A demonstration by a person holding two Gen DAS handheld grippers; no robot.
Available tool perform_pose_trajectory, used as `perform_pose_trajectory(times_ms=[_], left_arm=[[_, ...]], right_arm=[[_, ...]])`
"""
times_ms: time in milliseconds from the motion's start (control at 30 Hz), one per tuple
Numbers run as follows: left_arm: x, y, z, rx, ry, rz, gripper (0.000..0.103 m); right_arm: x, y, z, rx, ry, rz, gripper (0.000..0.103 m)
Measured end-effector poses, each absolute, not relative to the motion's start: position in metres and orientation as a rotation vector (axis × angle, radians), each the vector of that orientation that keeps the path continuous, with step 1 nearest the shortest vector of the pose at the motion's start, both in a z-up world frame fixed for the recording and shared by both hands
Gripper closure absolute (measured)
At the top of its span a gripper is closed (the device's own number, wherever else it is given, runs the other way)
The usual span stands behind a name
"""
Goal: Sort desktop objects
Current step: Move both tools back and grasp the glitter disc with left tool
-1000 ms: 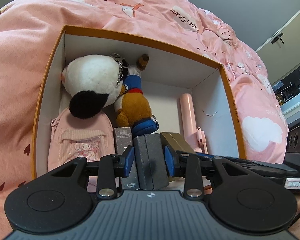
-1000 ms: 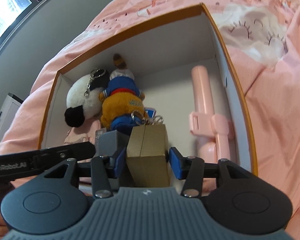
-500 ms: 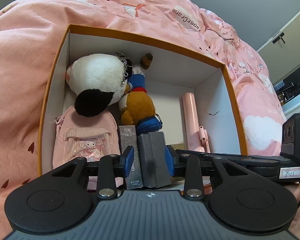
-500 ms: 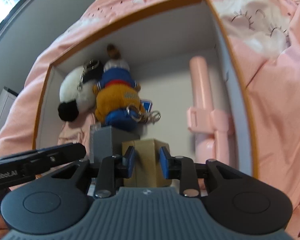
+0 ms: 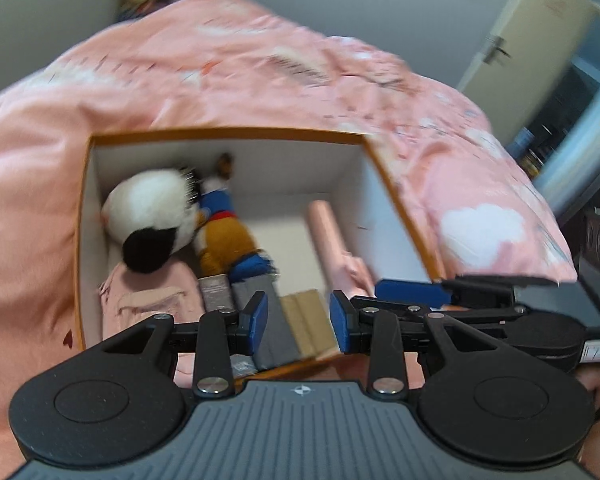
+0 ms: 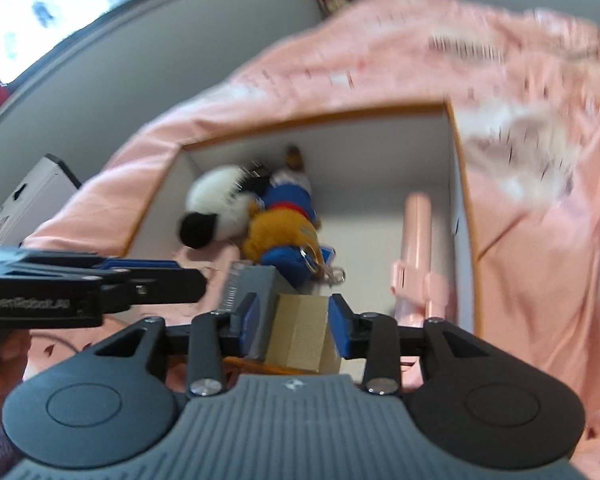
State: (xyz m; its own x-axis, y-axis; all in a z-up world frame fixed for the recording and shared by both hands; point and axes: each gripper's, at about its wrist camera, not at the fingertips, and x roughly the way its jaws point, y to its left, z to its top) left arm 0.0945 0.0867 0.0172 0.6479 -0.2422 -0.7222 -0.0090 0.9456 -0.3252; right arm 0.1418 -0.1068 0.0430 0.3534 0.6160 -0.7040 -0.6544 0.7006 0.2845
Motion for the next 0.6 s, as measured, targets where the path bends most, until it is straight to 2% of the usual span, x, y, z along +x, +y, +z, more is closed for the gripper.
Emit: perform_pose_trajectory(times_ms=[133,233,500,600], left_arm=[[0.077,0.067,0.024,-0.219,0.853,-0.200,0.065],[0.067,0.057,0.016,-0.170,0.908,-0.232,0.065],[0.069,0.056,-0.038,-0.165,1.197,-0.169,0.065],[0.069,0.061,-0.056,-0.213,1.258,-0.147,0.065]], right_arm=[[0.115,-0.127,0.054,-0.031,0.826,0.823,0.063],[0.099,-0.133,0.051,-0.046,0.851,0.811,0.069],[0.060,-0.129,0.010,-0.272,1.014,0.825,0.069],[0.048,-0.123,-0.007,-0.373,1.053,0.832,0.064]])
